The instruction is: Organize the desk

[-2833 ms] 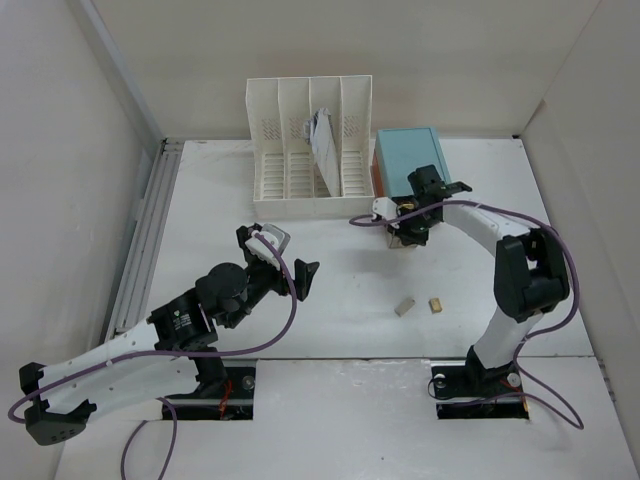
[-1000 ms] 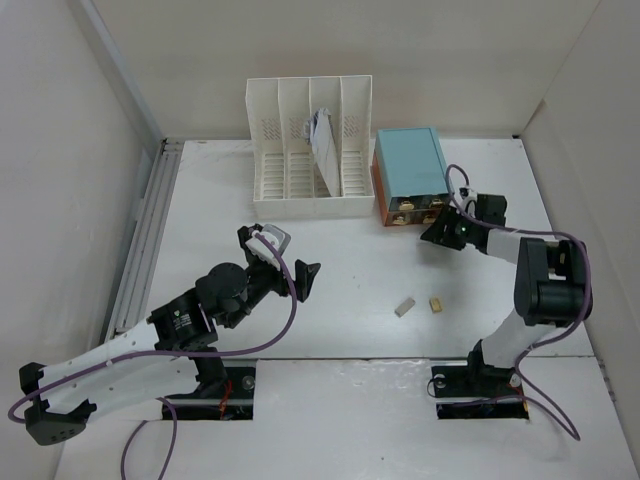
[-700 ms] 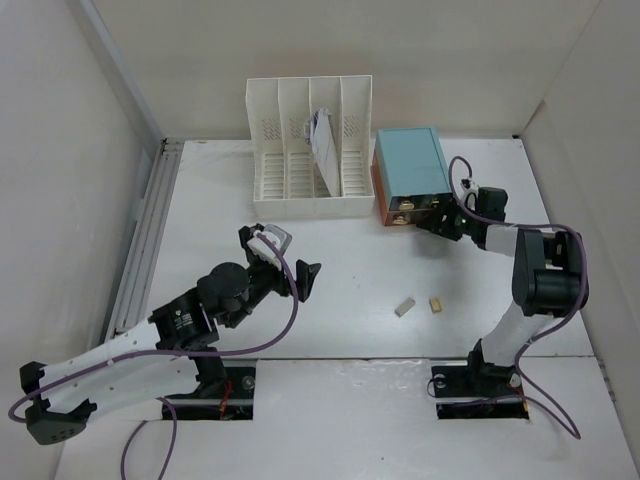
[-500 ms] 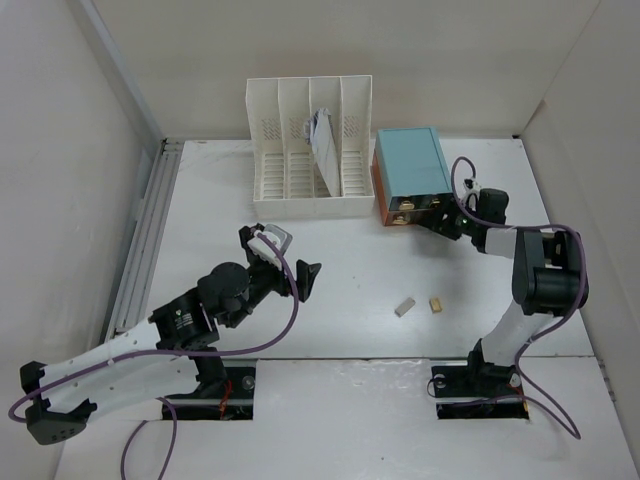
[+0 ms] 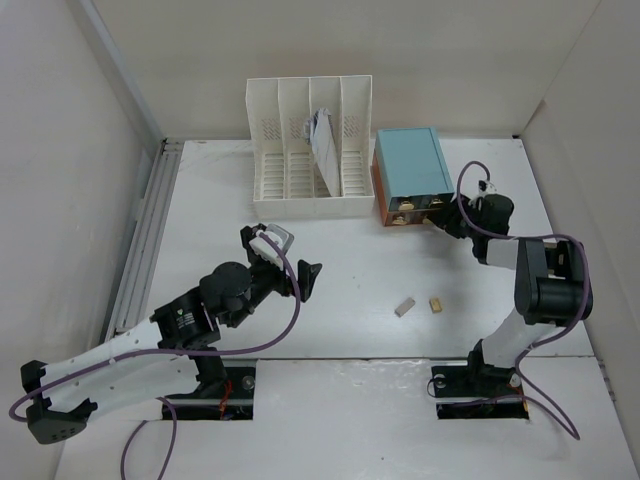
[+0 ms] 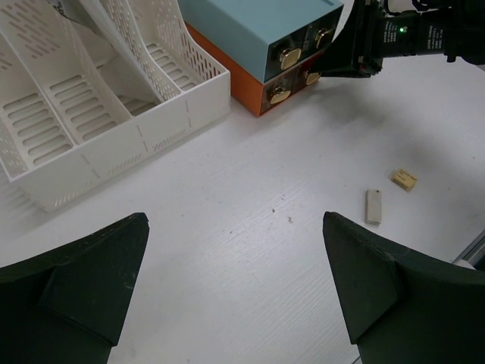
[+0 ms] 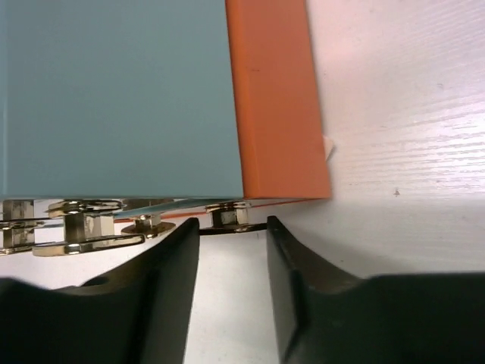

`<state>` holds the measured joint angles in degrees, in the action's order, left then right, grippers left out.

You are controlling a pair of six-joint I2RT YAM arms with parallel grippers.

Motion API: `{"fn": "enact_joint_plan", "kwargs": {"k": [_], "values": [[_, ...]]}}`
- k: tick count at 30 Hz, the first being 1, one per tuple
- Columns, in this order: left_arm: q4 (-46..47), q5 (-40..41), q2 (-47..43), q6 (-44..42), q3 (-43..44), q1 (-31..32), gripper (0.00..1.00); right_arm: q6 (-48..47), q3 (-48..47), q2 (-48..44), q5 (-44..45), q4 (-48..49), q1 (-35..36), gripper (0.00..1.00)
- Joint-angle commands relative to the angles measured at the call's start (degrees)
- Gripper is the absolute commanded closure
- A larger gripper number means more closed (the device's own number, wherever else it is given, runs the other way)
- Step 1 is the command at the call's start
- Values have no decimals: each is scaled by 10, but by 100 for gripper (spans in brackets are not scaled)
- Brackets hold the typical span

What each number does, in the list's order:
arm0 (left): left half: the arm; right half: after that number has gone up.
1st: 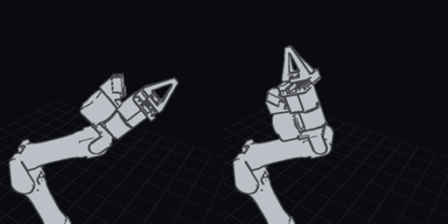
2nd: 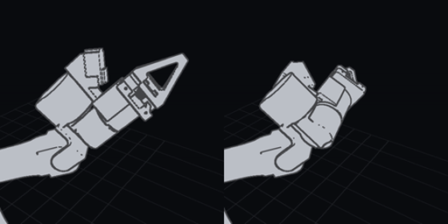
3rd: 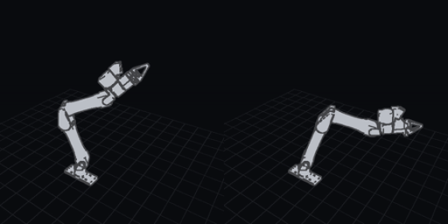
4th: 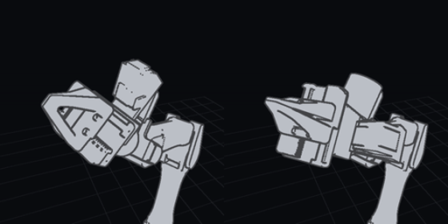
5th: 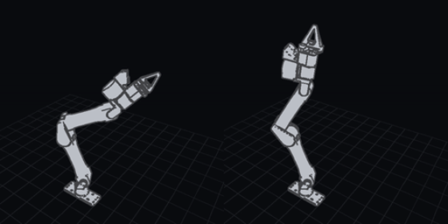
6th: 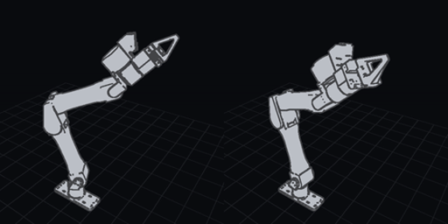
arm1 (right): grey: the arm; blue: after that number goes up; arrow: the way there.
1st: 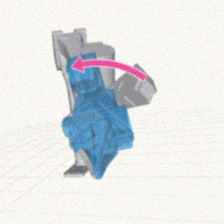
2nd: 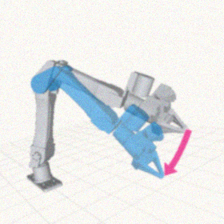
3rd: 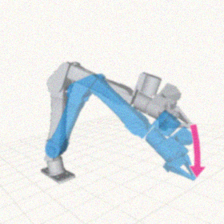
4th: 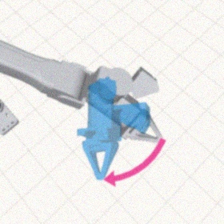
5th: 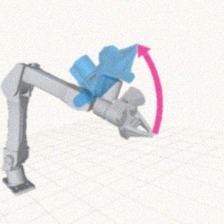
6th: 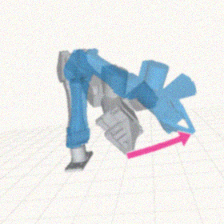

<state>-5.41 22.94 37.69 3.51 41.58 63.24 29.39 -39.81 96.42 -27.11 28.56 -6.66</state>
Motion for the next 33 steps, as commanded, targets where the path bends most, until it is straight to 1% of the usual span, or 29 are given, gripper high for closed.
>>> {"fn": "enact_joint_plan", "kwargs": {"k": [1, 2, 3, 4, 9, 11, 12, 14, 16, 17, 33], "values": [[27, 5, -4, 4, -4, -1, 0, 16, 0, -13, 11, 67, 1, 58], [27, 5, -4, 4, -4, -1, 0, 16, 0, -13, 11, 67, 1, 62], [27, 5, -4, 4, -4, -1, 0, 16, 0, -13, 11, 67, 1, 68], [27, 5, -4, 4, -4, -1, 0, 16, 0, -13, 11, 67, 1, 70], [27, 11, -4, 4, -4, -1, 0, 16, 0, -13, -1, 67, 1, 70], [27, 11, -4, 4, -4, -1, 0, 16, 0, -8, -21, 67, 1, 56], [27, 11, -4, 4, -4, -1, 0, 22, 0, -3, -22, 67, 1, 51], [27, 11, -4, 4, -4, -1, 0, 23, -6, 3, -29, 59, 1, 48], [27, 11, -4, 4, -4, -1, 0, 23, -12, 3, -34, 46, 1, 48], [27, 11, -4, 4, -4, -1, 0, 23, -12, 3, -34, 46, 1, 47], [32, 5, -4, -2, -4, -1, 0, 47, -30, 41, -39, 46, 13, 47]]}}
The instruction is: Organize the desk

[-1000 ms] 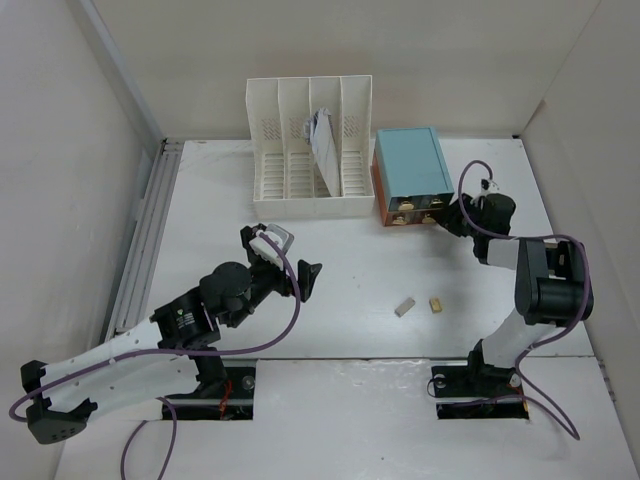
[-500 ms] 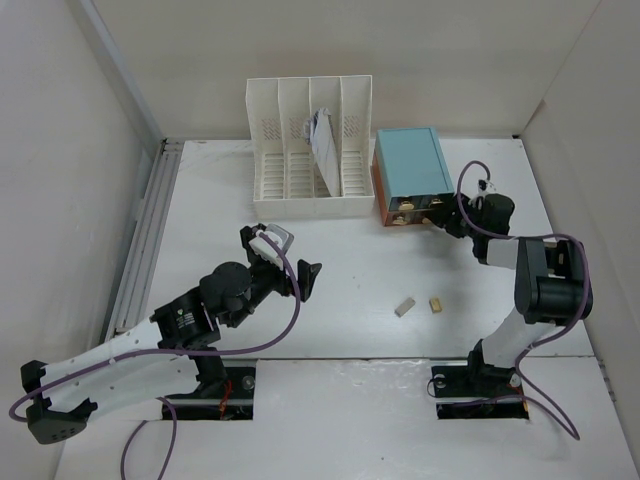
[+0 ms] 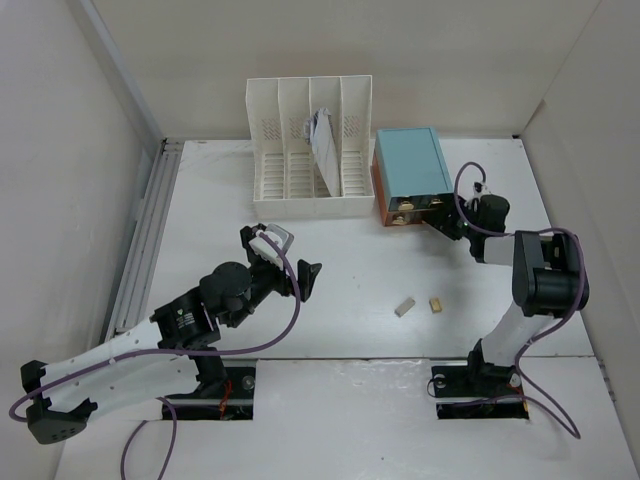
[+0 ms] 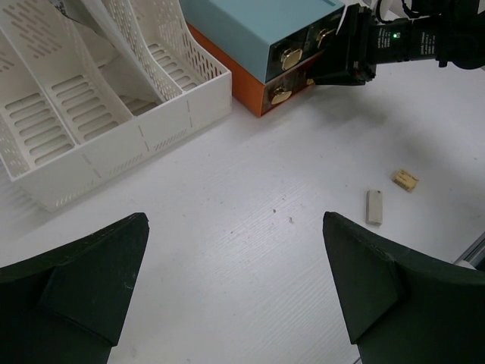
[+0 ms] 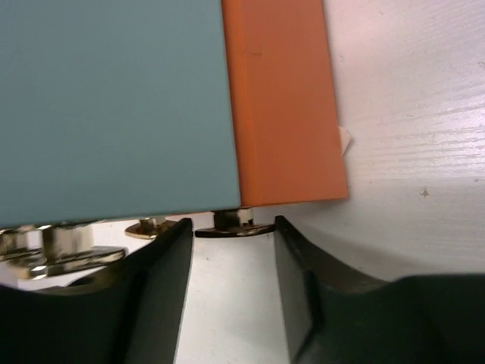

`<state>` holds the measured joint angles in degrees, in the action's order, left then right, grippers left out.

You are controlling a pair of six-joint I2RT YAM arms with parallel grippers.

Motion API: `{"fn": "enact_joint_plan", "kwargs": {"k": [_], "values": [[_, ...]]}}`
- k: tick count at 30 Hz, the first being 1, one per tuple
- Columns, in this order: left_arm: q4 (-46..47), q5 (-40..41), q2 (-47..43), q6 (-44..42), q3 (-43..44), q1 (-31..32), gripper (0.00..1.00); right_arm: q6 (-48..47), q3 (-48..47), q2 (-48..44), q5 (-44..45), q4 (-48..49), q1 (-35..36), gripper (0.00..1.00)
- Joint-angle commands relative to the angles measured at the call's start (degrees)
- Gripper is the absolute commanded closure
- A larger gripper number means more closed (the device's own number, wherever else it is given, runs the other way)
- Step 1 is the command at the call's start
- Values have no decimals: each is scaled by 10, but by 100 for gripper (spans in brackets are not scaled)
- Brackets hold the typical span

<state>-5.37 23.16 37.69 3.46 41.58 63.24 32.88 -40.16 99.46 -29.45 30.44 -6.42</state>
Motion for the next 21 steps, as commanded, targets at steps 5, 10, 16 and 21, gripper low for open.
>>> {"fn": "enact_joint_plan", "kwargs": {"k": [5, 10, 16, 21], "values": [[32, 3, -4, -1, -4, -1, 0, 12, -26, 16, -16, 27, 11, 72], [32, 3, -15, -1, -4, -1, 0, 5, -6, -19, -16, 16, 11, 76], [32, 3, -20, -1, -4, -1, 0, -65, 17, -79, -66, -72, 11, 76], [32, 3, -20, -1, -4, -1, 0, -140, 29, -94, -92, -184, 4, 76]]}}
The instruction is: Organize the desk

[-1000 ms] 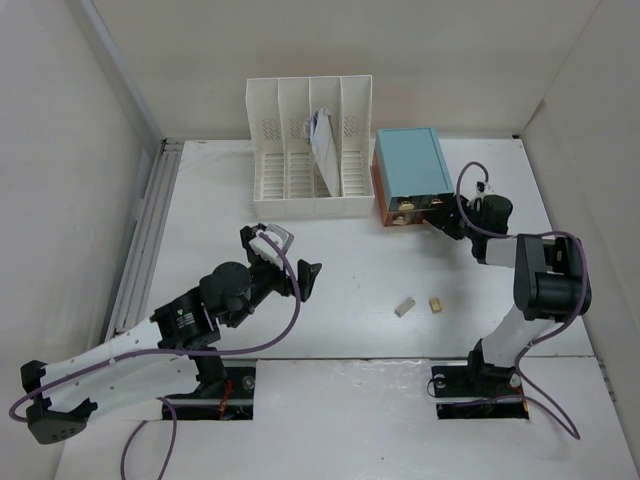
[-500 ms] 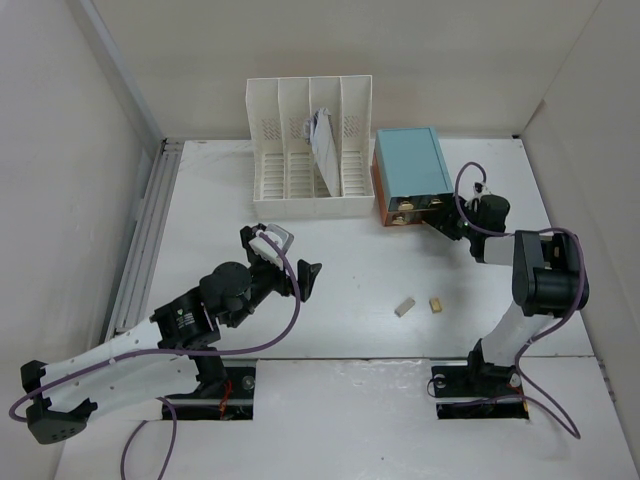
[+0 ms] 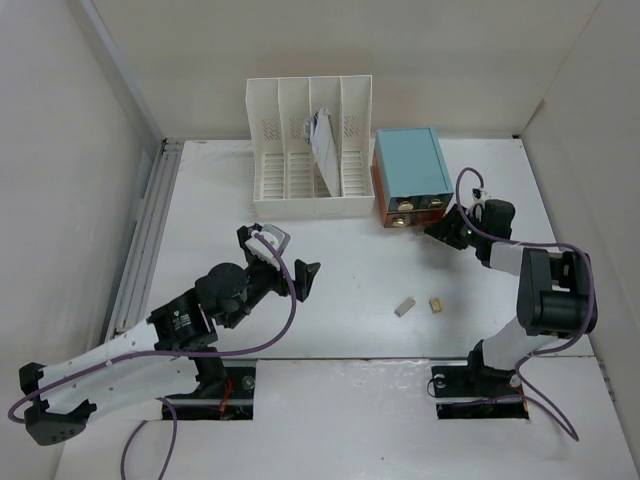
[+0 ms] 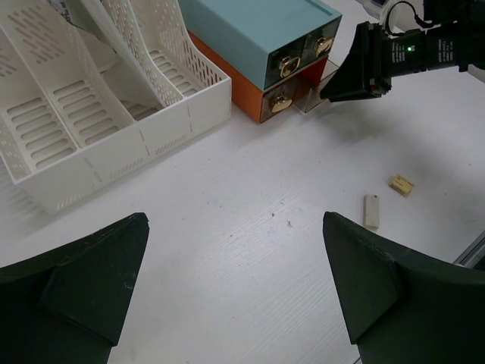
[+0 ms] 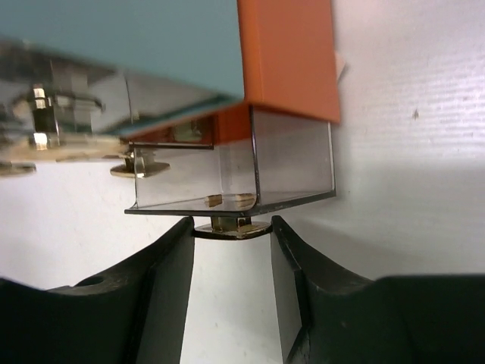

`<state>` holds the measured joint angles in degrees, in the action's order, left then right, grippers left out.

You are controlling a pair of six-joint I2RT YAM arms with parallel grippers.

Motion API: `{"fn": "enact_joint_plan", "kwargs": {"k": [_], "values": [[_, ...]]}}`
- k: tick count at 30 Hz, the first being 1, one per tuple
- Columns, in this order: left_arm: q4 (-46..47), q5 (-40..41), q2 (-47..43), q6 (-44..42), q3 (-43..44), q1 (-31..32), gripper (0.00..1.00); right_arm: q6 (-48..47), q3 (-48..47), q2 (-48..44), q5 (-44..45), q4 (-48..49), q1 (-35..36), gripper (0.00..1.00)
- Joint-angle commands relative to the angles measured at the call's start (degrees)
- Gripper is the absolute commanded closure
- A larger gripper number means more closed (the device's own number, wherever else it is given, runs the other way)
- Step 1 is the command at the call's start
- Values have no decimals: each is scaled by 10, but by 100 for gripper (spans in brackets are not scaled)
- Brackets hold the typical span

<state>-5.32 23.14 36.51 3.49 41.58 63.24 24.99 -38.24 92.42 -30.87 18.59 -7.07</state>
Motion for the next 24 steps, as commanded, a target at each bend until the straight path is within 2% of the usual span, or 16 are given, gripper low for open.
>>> {"fn": "enact_joint_plan", "kwargs": {"k": [1, 3, 5, 7, 8, 10, 13, 18, 21, 24], "values": [[31, 3, -8, -1, -4, -1, 0, -75, 10, -29, -83, -73, 6, 73], [31, 3, -8, -1, -4, -1, 0, -84, 10, -29, -95, -104, 6, 72], [31, 3, -14, -1, -4, -1, 0, -89, 4, -34, -95, -111, 6, 64], [31, 3, -14, -1, -4, -1, 0, -94, 4, -40, -95, -111, 6, 49], [31, 3, -14, -1, -4, -1, 0, -94, 4, -46, -95, -111, 6, 33], [31, 3, -14, -1, -4, -1, 0, -101, 4, -54, -100, -111, 6, 20], [31, -2, -14, -1, -4, -1, 0, -101, 11, -79, -89, -111, -1, 9], [31, -2, -14, -1, -4, -1, 0, -105, 11, -113, -89, -103, -12, 7], [31, -2, -19, -1, -4, -1, 0, -140, 11, -172, -110, -103, -17, 14], [31, -7, -19, -1, -4, -1, 0, -205, -1, -246, -164, -148, -17, 26]]}}
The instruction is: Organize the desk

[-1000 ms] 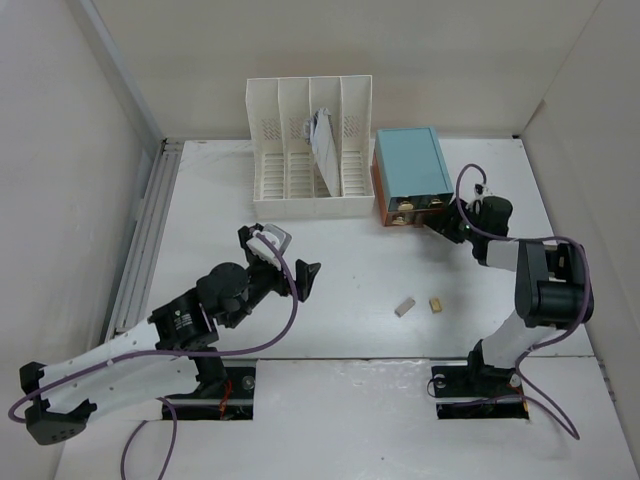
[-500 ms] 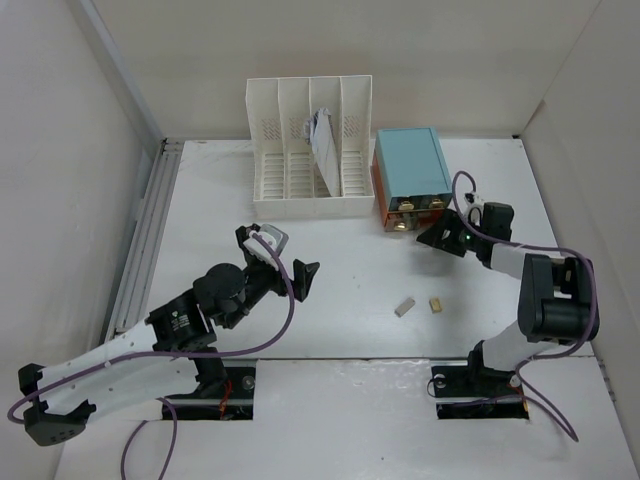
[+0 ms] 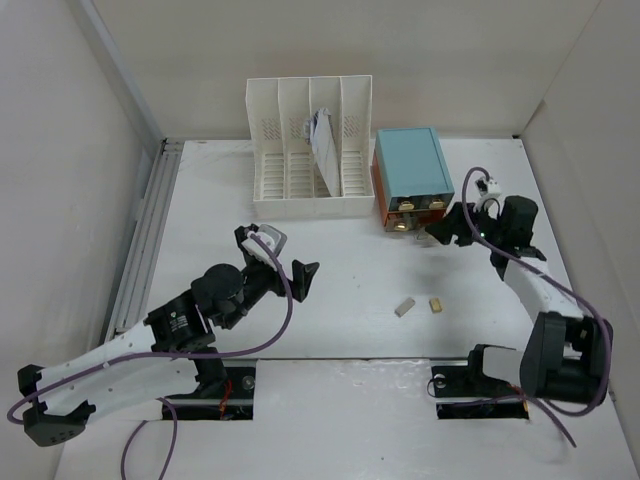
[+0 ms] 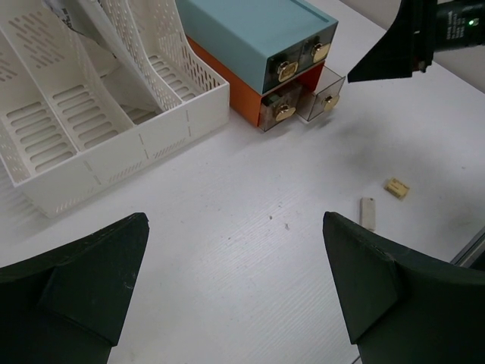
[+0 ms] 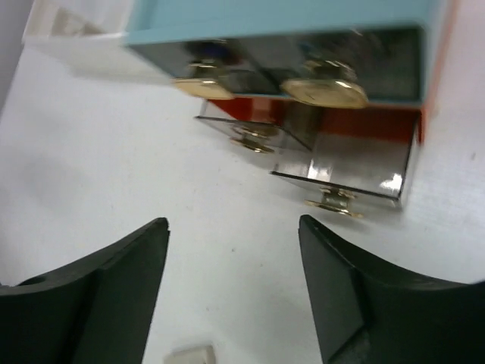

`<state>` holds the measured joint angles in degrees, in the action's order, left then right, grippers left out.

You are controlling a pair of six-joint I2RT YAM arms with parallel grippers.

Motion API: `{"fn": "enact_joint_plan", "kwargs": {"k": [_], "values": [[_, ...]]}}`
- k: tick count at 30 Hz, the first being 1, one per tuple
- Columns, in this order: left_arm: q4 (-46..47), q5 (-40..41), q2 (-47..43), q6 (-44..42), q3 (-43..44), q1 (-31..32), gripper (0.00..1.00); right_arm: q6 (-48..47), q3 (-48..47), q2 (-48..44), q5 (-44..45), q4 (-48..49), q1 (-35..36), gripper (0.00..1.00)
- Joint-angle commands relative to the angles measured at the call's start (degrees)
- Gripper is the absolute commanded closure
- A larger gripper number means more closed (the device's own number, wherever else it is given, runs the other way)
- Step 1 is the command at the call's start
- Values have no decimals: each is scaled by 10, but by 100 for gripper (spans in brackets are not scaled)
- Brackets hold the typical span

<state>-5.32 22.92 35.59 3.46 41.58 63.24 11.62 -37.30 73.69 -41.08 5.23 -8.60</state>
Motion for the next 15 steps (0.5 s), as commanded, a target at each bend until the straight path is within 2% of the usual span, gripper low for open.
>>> {"fn": "enact_joint_plan", "kwargs": {"k": [1, 2, 3, 4, 5, 6, 7, 8, 9, 10, 12, 15], "values": [[31, -5, -10, -6, -4, -1, 0, -142, -38, -70, -84, -44, -2, 28], [31, -5, -10, -7, -4, -1, 0, -191, -62, -70, -111, -86, -2, 28], [31, -5, -10, -7, -4, -1, 0, -251, -88, -70, -164, -187, -2, 31], [31, -5, -10, -7, -4, -1, 0, -319, -115, -60, -182, -237, 4, 34], [31, -10, -10, -7, -4, -1, 0, -447, -184, -34, -172, -294, 14, 45], [31, -10, -10, -7, -4, -1, 0, -510, -220, -17, -119, -343, 25, 55], [31, -10, -10, -7, -4, -1, 0, -583, -252, 1, -99, -442, 45, 59], [31, -10, -15, -7, -4, -1, 0, -716, -310, 21, -80, -493, 45, 63], [31, -10, -15, -7, -4, -1, 0, -753, -330, 57, -32, -524, 51, 69], [31, -10, -15, -7, -4, -1, 0, -801, -347, 73, -19, -588, 51, 69], [31, -10, -15, -7, -4, -1, 0, -905, -368, 96, 14, -610, 51, 73], [31, -10, -15, -7, -4, -1, 0, -968, -349, 102, 52, -600, 51, 72]]}}
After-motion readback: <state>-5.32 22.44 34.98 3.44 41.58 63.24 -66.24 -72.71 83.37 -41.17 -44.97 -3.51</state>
